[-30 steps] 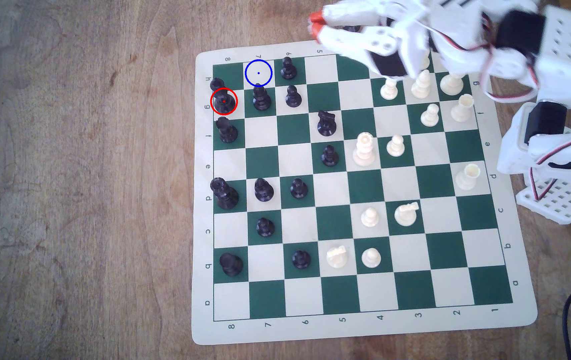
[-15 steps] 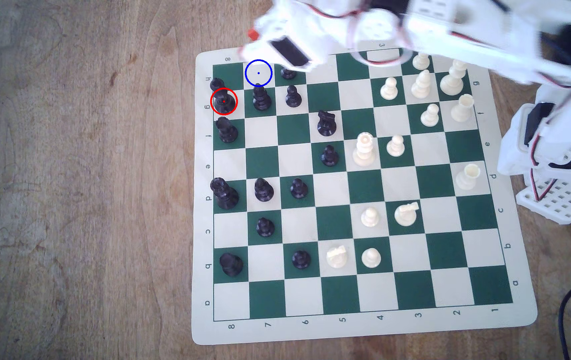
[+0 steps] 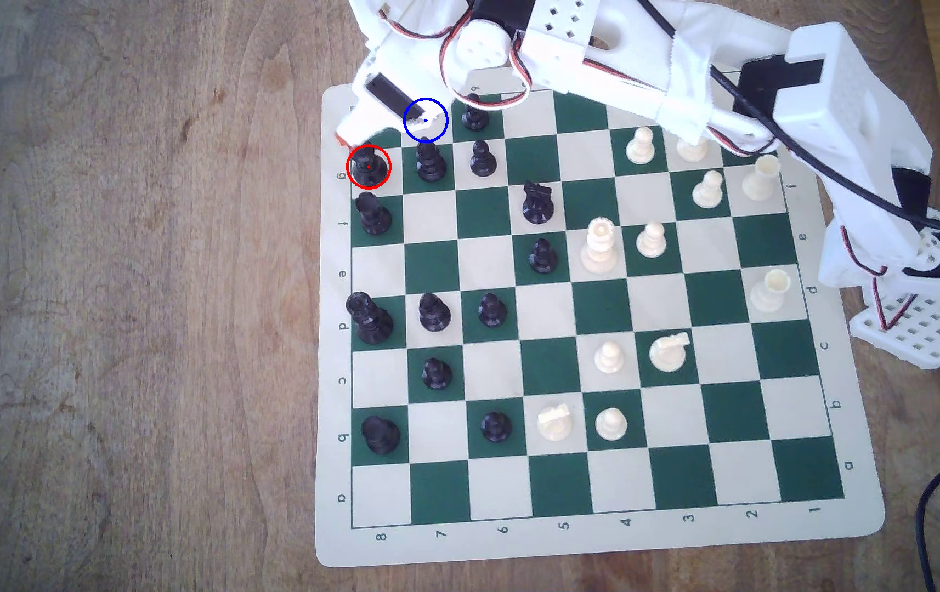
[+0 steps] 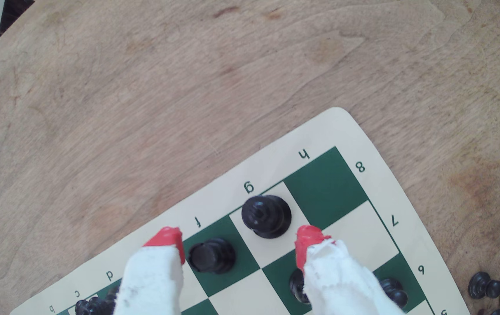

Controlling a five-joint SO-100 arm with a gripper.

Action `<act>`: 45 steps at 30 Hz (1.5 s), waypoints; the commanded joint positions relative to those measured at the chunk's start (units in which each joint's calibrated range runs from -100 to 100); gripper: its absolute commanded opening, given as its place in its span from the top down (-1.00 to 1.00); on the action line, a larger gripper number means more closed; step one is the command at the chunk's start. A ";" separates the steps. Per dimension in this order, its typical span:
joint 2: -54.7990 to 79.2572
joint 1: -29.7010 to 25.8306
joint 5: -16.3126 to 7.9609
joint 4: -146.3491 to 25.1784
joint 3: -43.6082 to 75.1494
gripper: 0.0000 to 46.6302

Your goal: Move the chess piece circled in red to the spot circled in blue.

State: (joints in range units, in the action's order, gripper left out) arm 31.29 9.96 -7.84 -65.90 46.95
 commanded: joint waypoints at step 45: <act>8.18 -1.39 -1.17 6.76 7.36 0.25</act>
State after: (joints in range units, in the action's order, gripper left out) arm 42.02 8.92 -8.82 -60.48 49.48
